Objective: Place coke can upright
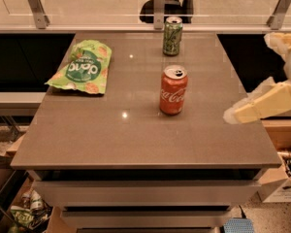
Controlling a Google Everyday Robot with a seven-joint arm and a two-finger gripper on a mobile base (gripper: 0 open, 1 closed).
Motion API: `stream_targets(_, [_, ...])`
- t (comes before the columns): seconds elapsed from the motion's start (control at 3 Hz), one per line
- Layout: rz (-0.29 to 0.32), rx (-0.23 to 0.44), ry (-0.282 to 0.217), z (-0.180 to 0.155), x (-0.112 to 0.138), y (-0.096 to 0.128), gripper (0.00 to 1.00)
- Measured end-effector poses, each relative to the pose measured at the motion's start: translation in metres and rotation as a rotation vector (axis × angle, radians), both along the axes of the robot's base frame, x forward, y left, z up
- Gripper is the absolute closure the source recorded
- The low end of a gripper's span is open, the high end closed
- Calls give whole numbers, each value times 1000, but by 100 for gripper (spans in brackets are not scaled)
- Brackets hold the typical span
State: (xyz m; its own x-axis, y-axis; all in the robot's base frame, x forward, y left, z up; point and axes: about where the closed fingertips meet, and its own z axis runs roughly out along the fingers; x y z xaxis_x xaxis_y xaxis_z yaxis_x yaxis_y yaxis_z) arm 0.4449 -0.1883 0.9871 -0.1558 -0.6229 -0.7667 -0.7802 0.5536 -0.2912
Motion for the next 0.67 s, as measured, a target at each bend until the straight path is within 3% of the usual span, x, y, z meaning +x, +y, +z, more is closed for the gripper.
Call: stream_targets(0.67, [-16, 149, 0, -43, 15, 12, 0])
